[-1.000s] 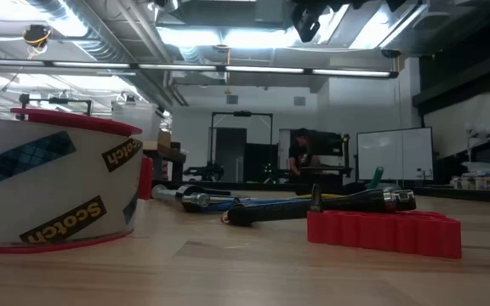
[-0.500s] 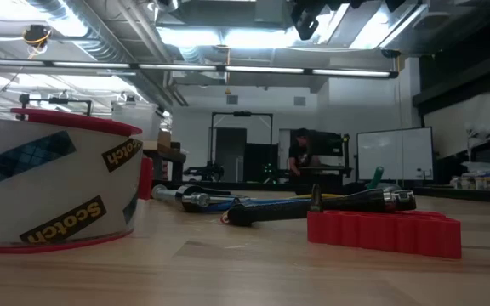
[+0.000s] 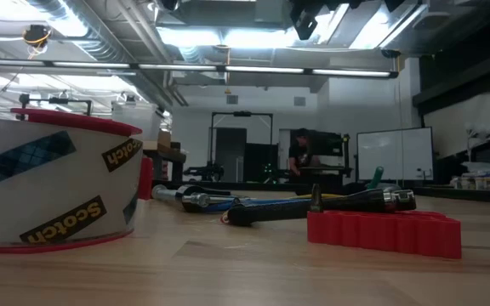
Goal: Coil cords
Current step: Coil the green wire around the spool
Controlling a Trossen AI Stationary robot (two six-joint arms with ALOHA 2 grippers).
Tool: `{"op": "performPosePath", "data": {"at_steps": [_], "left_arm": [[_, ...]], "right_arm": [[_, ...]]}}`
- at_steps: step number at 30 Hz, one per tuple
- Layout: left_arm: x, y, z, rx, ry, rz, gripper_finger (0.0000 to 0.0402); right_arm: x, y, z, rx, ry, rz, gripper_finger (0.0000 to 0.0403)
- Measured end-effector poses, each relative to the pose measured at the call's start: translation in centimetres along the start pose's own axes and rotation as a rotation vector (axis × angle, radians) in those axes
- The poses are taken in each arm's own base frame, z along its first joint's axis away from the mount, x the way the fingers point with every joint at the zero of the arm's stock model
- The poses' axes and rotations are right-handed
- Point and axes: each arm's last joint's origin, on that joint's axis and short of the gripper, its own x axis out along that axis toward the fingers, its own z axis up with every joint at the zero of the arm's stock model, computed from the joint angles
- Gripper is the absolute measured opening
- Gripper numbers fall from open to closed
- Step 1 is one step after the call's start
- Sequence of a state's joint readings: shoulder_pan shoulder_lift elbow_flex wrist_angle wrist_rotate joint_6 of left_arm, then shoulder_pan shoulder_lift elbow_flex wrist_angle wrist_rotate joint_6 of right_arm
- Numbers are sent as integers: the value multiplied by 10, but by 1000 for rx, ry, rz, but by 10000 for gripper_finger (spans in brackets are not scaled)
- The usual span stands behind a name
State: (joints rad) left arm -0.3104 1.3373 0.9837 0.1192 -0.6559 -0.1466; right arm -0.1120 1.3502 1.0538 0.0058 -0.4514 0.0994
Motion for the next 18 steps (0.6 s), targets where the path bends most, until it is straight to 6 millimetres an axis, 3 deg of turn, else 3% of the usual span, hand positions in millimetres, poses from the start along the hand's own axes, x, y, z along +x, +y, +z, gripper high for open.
{"op": "performPosePath", "data": {"at_steps": [12, 18], "left_arm": [[0, 0, 0, 1, 2, 1, 3], [-1, 0, 1, 4, -2, 0, 2]], "right_arm": [[0, 0, 0, 1, 3, 4, 5], [0, 0, 0, -1, -2, 4, 37]]}}
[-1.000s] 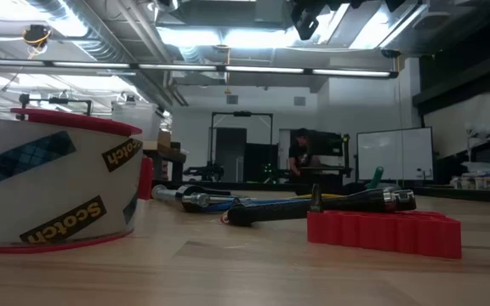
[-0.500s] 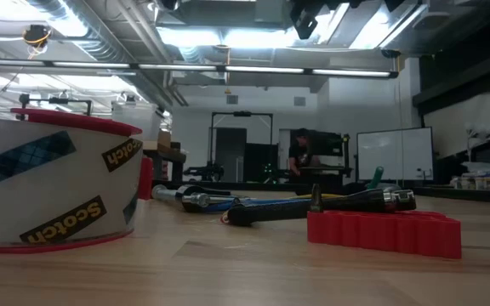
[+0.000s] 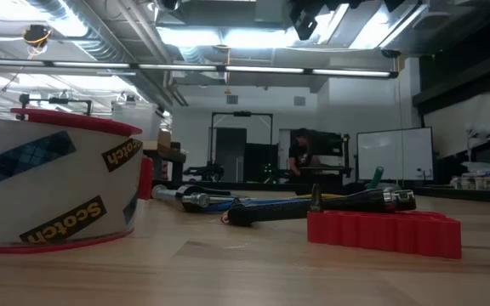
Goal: Coil cords
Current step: Coil the green wire around the spool
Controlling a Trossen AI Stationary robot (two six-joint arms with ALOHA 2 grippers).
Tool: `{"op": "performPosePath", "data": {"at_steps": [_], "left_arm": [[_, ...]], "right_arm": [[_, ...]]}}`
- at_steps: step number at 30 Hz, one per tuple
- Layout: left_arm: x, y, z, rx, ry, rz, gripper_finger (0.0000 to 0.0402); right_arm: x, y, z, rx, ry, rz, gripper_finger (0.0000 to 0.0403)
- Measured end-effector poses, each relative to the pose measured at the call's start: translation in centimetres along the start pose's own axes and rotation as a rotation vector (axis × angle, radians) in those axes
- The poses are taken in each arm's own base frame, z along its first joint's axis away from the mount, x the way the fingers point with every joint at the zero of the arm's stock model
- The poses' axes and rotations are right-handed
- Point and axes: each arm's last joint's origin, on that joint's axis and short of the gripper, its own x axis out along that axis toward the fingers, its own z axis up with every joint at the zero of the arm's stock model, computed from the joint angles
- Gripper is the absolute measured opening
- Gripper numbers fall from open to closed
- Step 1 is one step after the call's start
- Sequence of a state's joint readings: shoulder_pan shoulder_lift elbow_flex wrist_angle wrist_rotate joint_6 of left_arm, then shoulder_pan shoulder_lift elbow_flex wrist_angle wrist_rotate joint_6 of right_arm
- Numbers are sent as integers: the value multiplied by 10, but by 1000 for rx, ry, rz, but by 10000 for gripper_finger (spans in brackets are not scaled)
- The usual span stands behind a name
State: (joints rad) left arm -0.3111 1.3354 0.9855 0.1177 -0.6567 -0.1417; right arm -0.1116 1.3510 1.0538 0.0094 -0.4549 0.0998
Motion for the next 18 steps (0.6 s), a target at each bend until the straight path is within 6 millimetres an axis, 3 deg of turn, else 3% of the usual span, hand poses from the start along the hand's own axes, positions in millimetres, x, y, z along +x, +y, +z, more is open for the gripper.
{"op": "performPosePath", "data": {"at_steps": [7, 13, 18], "left_arm": [[-13, 10, 7, 1, 10, 29, 1], [-31, 23, 16, 10, 19, 45, 1], [-56, 42, 27, 10, 22, 69, 0]], "right_arm": [[-1, 1, 6, -4, -8, 1, 79], [-7, 6, 32, -63, -72, 6, 95], [-19, 15, 57, -79, -5, -9, 96]]}}
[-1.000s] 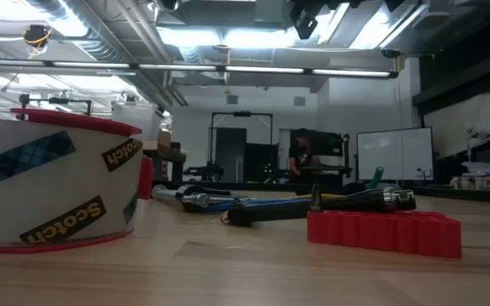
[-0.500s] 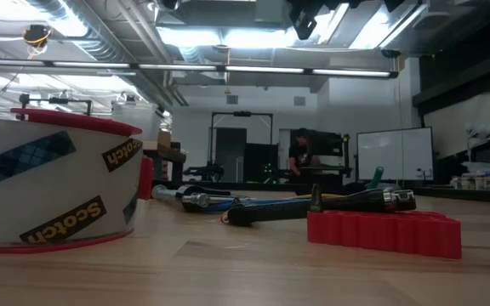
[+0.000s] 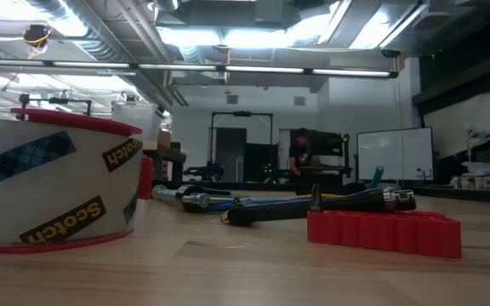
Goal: Coil cords
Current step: Coil the green wire around the spool
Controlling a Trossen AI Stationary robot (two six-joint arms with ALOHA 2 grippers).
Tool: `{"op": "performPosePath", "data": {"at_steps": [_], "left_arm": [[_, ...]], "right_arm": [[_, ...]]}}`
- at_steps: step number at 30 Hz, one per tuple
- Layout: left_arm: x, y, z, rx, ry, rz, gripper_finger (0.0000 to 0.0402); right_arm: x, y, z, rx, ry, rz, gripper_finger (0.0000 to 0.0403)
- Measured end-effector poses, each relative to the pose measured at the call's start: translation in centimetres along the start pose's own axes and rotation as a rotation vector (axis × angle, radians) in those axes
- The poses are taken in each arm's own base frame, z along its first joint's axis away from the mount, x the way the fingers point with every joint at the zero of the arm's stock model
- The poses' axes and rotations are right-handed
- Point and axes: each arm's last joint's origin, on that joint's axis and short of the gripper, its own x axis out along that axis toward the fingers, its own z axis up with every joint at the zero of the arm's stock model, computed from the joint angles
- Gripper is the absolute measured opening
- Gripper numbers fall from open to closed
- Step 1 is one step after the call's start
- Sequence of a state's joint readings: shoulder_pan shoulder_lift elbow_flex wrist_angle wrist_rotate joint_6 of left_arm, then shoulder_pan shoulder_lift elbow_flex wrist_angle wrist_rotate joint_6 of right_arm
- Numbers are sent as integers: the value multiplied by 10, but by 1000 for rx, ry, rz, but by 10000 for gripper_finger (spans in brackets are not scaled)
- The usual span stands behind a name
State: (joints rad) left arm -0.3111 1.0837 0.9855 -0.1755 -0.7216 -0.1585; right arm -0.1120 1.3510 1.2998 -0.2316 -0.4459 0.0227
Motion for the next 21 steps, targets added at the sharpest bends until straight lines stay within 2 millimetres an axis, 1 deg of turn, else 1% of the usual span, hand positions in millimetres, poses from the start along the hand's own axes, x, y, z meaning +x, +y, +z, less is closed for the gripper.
{"op": "performPosePath", "data": {"at_steps": [6, 9, 12, 16, 21], "left_arm": [[-44, 36, 18, -80, -71, -8, 0], [-64, 54, 22, -98, -91, -11, 0], [-81, 69, 20, -105, -87, -10, 0], [-97, 84, 15, -125, -70, 6, 0], [-115, 102, 10, -146, -79, 27, 0]], "right_arm": [[-30, 10, 35, -16, 120, -182, 96], [-48, 16, 53, -58, 118, -250, 97], [-69, 26, 68, -102, 54, -265, 97], [-102, 42, 76, -126, -16, -268, 97], [-140, 60, 76, -139, -59, -270, 97]]}}
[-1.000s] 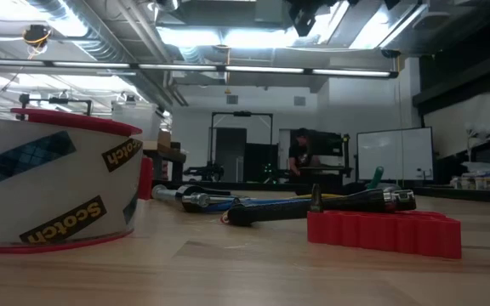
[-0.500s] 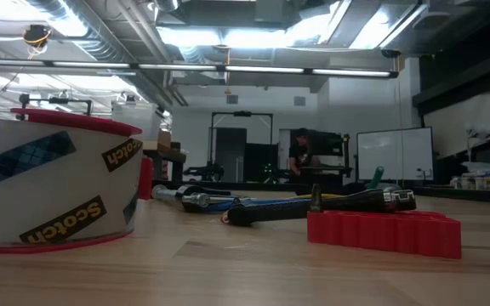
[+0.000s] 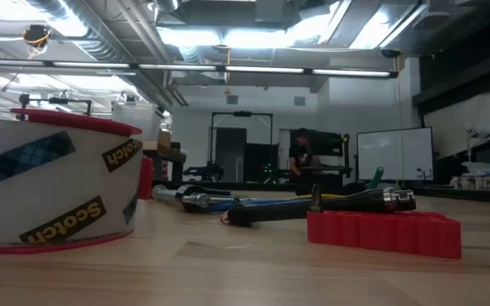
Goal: Coil cords
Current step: Coil the green wire around the spool
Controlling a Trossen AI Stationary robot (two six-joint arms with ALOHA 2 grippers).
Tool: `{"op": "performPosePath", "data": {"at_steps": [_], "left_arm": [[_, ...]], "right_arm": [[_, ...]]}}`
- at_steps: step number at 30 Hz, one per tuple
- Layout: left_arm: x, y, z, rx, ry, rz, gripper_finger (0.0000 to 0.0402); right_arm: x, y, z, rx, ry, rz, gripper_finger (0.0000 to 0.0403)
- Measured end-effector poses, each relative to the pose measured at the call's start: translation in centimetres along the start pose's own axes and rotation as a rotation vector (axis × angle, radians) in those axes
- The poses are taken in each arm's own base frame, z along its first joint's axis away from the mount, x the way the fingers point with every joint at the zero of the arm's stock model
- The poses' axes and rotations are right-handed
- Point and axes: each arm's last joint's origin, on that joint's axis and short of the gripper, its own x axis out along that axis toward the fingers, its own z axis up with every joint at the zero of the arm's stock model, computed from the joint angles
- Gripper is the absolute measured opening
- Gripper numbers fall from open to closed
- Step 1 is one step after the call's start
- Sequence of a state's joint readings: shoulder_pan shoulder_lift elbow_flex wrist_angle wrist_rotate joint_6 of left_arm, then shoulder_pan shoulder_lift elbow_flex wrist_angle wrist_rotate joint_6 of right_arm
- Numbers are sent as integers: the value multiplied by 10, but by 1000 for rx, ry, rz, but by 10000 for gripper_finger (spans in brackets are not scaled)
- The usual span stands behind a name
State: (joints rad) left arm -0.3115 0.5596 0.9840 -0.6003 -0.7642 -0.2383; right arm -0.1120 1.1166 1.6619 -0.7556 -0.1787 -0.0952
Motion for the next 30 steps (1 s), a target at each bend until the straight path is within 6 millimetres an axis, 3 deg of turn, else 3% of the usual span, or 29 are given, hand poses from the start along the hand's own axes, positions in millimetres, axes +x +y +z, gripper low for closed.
{"op": "performPosePath", "data": {"at_steps": [7, 15, 24, 30], "left_arm": [[-21, 24, -8, -44, 15, 51, 0], [-23, 33, -36, -94, 133, 107, 0], [3, 19, -85, -103, 189, 137, 0], [29, 1, -121, -115, 114, 33, 0]], "right_arm": [[-38, 8, -9, 8, -19, -5, 97], [-41, 12, -51, 44, -51, -5, 97], [-39, 18, -116, 59, -183, -1, 97], [-35, 21, -152, 40, -310, -6, 97]]}}
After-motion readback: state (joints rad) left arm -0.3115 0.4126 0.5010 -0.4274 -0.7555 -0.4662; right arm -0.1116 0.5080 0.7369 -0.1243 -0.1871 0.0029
